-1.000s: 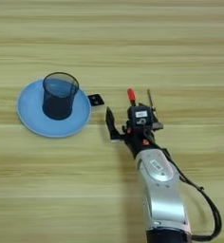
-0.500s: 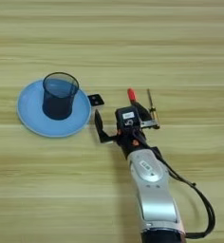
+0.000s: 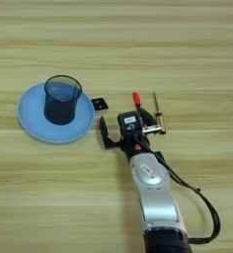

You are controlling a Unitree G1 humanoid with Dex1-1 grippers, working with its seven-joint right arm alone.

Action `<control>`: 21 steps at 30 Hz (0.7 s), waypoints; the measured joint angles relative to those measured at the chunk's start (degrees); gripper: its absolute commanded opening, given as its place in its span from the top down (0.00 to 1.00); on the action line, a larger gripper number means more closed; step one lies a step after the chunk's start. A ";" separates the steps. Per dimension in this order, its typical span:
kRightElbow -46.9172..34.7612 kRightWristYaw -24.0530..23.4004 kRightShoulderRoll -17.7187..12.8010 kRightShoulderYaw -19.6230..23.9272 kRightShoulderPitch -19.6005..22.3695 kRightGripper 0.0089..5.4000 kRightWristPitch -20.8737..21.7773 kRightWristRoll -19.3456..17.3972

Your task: Move the objects on the table

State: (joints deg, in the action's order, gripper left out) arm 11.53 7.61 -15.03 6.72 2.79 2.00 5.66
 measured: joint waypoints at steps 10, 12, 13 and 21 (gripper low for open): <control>4.05 -0.13 0.00 -0.54 2.65 0.00 1.09 0.05; 4.48 -0.12 0.00 -0.64 3.11 0.00 1.16 0.05; 4.58 -0.10 0.00 -0.71 3.21 0.00 1.16 0.05; 5.51 0.29 0.00 -1.36 3.61 0.00 1.44 0.04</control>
State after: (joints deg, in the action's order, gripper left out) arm 17.05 7.90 -15.03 5.36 6.40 3.44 5.70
